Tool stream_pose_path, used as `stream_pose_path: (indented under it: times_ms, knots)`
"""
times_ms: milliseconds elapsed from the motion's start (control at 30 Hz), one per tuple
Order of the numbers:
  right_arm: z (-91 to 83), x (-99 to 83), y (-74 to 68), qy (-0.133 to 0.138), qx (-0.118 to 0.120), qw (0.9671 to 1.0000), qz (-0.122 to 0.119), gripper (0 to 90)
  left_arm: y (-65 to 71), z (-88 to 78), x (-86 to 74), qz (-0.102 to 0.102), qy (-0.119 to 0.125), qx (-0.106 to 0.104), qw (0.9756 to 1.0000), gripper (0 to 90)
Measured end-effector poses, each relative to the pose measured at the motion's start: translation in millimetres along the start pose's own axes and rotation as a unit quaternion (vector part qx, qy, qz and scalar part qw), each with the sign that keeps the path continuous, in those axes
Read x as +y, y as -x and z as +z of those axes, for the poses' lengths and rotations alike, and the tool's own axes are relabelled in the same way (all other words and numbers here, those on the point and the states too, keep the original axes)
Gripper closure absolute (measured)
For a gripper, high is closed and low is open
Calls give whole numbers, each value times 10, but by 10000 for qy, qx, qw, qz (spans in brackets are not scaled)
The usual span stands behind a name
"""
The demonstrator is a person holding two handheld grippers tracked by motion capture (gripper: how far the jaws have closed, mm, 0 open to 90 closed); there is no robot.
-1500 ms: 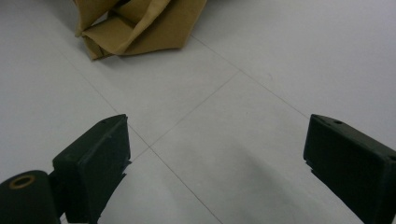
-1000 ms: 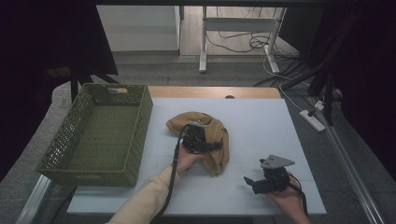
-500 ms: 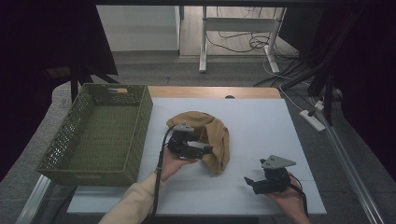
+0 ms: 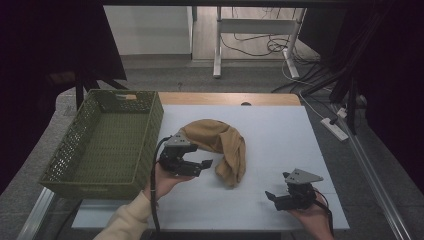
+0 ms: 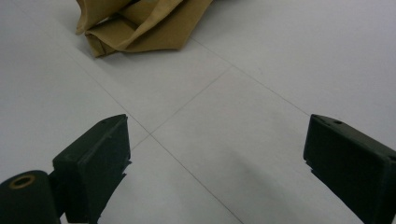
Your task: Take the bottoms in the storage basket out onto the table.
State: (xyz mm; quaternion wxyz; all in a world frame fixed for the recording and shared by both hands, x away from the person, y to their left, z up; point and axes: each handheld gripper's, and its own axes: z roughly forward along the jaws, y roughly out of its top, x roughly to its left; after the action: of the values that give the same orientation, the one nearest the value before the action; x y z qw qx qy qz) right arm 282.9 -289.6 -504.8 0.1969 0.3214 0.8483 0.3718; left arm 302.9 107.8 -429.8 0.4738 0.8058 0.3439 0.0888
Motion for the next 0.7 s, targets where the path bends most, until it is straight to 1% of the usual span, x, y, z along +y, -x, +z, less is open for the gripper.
stream_pose_path:
  times_ms: [67, 167, 267, 333, 433, 533, 700]
  knots:
    - [-10, 3, -8, 10, -11, 10000, 9, 71, -8, -117, -32, -28, 121, 34, 9999, 210]
    - [-15, 7, -21, 30, -20, 10000, -35, 71, -34, -291, -105, -90, 238, 165, 9995, 215]
    - [-25, 6, -30, 33, -22, 10000, -61, 71, -63, -473, -197, -133, 323, 318, 9989, 217]
    - [-30, 10, -29, 72, -24, 10000, -61, 71, -77, -609, -266, -123, 370, 443, 9983, 220]
    - [-35, 18, -29, 108, -20, 9999, -70, 71, -110, -744, -358, -147, 378, 559, 9976, 220]
    - [-33, 23, -33, 144, -16, 9999, -84, 71, -162, -858, -473, -225, 362, 658, 9969, 220]
    - [-61, 37, -37, 253, -1, 9996, -93, 73, -209, -973, -620, -299, 327, 773, 9960, 220]
